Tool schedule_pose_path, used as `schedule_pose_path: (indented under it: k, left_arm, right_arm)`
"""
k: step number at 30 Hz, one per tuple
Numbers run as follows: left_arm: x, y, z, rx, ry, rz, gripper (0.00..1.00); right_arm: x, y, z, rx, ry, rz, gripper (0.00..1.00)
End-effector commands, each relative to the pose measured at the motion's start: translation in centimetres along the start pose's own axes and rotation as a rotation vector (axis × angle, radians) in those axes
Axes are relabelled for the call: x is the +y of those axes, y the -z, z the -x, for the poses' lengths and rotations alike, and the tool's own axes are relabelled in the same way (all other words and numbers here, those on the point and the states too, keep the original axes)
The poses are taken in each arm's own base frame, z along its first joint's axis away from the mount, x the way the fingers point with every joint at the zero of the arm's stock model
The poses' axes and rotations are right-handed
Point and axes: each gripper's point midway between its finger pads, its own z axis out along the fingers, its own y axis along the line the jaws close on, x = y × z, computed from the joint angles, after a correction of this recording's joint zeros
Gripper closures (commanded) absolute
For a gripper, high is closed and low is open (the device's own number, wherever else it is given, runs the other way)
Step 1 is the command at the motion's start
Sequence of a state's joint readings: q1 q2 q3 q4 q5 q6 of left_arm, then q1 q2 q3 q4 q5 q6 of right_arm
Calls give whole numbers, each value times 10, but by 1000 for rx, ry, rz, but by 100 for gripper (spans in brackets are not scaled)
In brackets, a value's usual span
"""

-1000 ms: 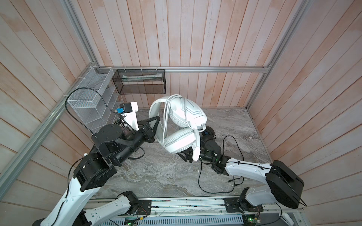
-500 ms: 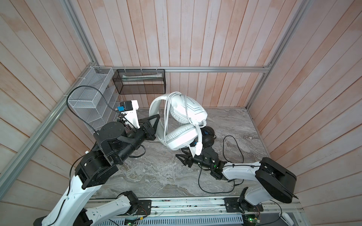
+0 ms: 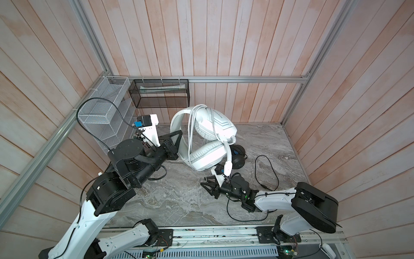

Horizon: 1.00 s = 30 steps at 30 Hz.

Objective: Wrap the headphones

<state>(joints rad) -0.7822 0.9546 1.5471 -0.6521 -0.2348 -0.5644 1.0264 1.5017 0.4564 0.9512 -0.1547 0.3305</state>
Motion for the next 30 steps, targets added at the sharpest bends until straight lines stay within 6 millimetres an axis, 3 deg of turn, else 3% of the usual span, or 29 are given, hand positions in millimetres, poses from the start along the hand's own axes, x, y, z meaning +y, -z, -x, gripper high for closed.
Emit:
schedule_pose_path:
  k: [1, 6, 9, 12, 16, 19, 26, 30]
  left_arm:
    - [-15, 13, 33, -110, 47, -57, 100]
    - [-12, 10, 32, -114, 48, -37, 100]
    - [2, 7, 34, -133, 33, 45, 100]
    - [16, -1, 37, -154, -14, 146, 100]
    - [41, -24, 39, -156, -84, 298, 100]
    - [73, -47, 36, -130, -115, 409, 100]
    - [169, -93, 8, -74, -207, 652, 100]
    - [197, -114, -25, 2, -273, 695, 100]
  right_arm:
    - [-2, -2, -8, 0, -14, -17, 67]
    - [-6, -5, -11, 3, -17, -47, 87]
    - [-5, -6, -16, 27, -7, -79, 100]
    - [10, -7, -30, 78, -5, -47, 100]
    - [49, -5, -58, 174, 37, 9, 100]
    - [87, 0, -68, 232, 114, 39, 100]
    - [162, 28, -45, 308, 262, 127, 100]
    - [193, 42, -17, 353, 365, 149, 100]
